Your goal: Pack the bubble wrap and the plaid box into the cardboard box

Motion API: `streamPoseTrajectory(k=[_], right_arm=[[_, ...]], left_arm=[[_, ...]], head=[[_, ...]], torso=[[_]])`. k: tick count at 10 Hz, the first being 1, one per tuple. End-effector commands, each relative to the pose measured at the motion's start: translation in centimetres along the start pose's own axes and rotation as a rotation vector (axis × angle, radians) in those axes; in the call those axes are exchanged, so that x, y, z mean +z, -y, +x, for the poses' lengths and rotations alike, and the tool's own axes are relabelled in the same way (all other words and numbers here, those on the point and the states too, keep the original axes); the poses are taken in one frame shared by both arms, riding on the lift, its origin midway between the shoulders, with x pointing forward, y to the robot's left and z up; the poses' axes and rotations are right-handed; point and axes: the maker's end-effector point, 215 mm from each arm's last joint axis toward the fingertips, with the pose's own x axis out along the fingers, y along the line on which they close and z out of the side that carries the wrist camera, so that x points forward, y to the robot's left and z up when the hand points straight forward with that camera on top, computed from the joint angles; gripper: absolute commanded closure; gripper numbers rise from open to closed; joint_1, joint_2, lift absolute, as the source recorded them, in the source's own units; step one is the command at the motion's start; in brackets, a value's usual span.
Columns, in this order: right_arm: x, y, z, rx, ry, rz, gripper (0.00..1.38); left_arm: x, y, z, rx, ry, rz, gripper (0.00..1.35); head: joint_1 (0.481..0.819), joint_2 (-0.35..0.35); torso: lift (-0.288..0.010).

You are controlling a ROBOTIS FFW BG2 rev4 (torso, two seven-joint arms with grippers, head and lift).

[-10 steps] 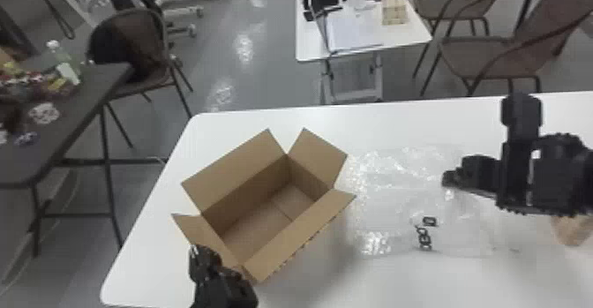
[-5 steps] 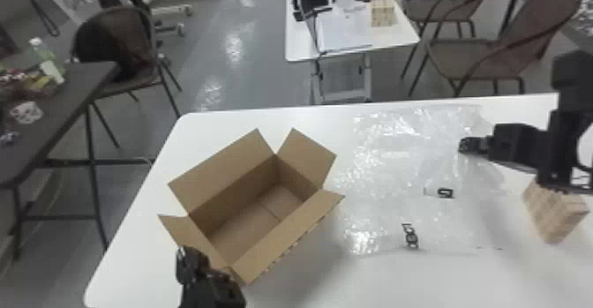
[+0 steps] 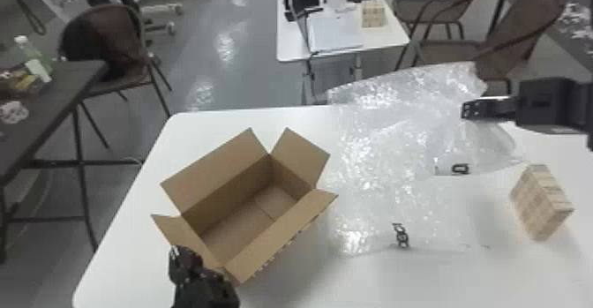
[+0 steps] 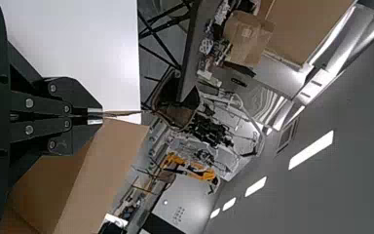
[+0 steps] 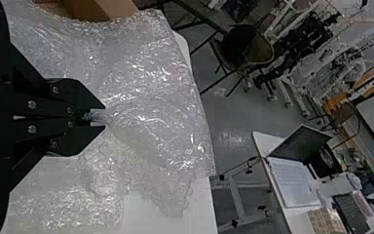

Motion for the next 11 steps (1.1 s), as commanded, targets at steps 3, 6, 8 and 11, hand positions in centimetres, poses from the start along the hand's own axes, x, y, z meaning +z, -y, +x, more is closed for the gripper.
streamPoseTrajectory(k=[3,6,8,11], right_arm=[[0.3,-2.6,4.0,0.065,-0.103,0.005,1.21],[0.8,-5.8,11.3,0.232,-0.116,-0.047,1.21],[-1.1,-8.3,15.1,0.321,-0.179,-0.070,1.21],[-6.2,-13.4,18.8,0.477,-0.327,-0.115,1.21]], left_arm=[[-0.4,1.1,0.2,-0.018,-0.011,0.003,1.22],[-0.7,1.3,0.4,-0.023,-0.020,0.006,1.22],[-0.9,1.6,0.4,-0.033,-0.027,0.009,1.22],[-0.9,1.7,0.5,-0.038,-0.027,0.010,1.22]], head=[[0.695,0.222],[0.695,0.286],[0.695,0.333],[0.695,0.350]], torso=[[-0.102],[-0.102],[-0.102],[-0.102]])
